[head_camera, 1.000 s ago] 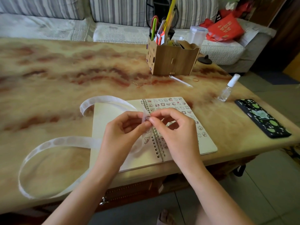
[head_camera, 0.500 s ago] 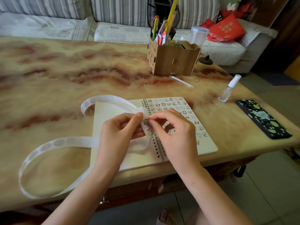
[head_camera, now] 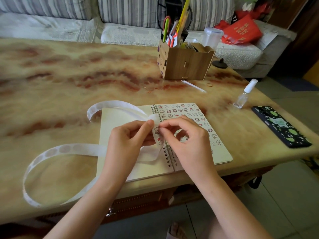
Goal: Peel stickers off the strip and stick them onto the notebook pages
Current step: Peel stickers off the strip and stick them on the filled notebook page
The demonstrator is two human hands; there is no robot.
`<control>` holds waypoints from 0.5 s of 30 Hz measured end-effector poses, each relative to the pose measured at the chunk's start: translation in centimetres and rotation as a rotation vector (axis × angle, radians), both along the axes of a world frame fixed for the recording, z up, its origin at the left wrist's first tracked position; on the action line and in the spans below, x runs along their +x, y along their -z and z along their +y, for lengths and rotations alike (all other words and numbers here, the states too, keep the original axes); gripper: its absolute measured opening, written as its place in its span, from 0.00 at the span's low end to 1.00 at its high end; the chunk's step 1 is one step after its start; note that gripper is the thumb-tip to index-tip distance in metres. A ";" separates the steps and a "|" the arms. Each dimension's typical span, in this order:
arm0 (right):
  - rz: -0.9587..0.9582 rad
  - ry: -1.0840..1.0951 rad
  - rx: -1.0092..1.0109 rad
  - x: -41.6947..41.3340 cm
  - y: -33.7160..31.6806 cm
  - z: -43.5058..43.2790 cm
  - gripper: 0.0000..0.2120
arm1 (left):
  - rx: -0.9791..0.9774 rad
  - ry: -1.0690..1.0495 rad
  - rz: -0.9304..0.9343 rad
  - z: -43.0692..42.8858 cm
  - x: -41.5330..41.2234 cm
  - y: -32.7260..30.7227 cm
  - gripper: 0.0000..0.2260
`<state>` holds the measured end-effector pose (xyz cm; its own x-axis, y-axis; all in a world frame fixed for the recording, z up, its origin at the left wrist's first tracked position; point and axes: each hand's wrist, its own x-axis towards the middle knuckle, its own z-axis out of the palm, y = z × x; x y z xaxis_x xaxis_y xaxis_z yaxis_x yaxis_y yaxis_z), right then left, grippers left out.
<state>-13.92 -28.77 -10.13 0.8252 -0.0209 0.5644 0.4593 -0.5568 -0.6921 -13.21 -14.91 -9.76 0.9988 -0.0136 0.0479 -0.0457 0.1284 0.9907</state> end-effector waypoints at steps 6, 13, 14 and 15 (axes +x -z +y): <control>0.103 -0.062 0.096 -0.2 -0.5 -0.1 0.03 | 0.005 0.027 -0.027 0.0 0.0 0.1 0.08; 0.202 -0.082 0.105 -0.3 -0.7 -0.4 0.04 | 0.052 0.022 -0.036 -0.2 0.2 0.6 0.08; 0.214 -0.086 0.108 -0.4 -0.7 -0.5 0.04 | 0.058 0.021 -0.035 -0.2 0.2 0.7 0.08; 0.223 -0.089 0.107 -0.4 -0.7 -0.5 0.04 | 0.065 0.019 -0.034 -0.2 0.2 0.7 0.09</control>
